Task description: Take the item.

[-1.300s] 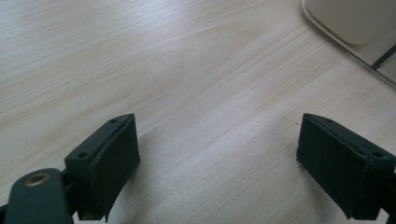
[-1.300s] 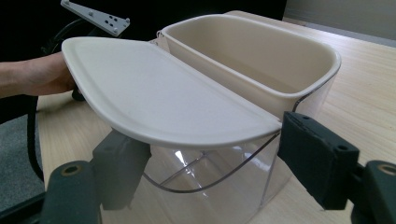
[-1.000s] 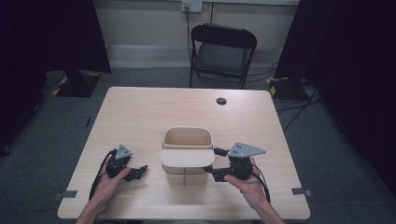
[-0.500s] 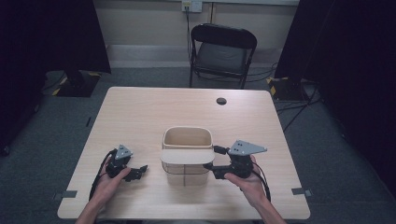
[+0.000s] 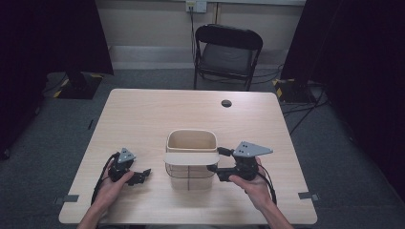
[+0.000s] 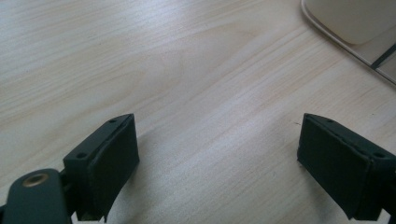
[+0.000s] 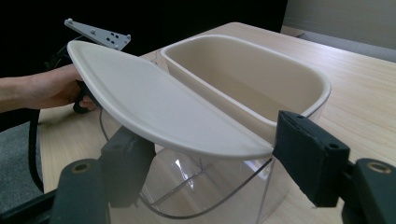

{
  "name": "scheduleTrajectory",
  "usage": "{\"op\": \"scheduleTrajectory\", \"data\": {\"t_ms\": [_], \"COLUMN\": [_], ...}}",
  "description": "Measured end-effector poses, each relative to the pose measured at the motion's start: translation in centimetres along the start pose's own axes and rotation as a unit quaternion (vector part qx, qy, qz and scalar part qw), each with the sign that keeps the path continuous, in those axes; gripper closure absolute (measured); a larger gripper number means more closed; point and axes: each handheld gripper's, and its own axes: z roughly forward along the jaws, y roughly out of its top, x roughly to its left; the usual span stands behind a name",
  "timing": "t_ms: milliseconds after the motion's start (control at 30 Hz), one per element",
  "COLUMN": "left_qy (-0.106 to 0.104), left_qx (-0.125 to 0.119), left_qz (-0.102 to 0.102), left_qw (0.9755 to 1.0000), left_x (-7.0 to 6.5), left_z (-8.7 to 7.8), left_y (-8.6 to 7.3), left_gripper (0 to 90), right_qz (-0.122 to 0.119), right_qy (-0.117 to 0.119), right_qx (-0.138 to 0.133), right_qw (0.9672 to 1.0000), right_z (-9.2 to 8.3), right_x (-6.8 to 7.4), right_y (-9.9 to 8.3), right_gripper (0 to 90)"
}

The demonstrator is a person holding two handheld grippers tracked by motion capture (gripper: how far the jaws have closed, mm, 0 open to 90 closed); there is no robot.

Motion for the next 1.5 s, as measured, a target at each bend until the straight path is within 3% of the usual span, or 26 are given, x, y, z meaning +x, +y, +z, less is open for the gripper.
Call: {"op": "scheduleTrajectory", "data": {"t_ms": [1067,1500], "left_qy": [0.000,-0.001], "left_qx": [0.000,0.000], "left_qz": [0.000,0.001], "left_qw": [1.0000,1.0000], "left_x": [0.0,0.0], "left_z": [0.0,0.0], "left_y": [0.0,0.0], "left_gripper": [11.9,11.7], "right_qz": [-0.007,-0.006], "right_qy": [0.024,0.033], "right_qx": [-0.011,-0.012], "right_qw": [0.9996,0.9994], "right_z": [0.0,0.0], "right_x": [0.0,-0.3], "right_y": [1.0,1.3], "right_gripper": [45.8,48.8]}}
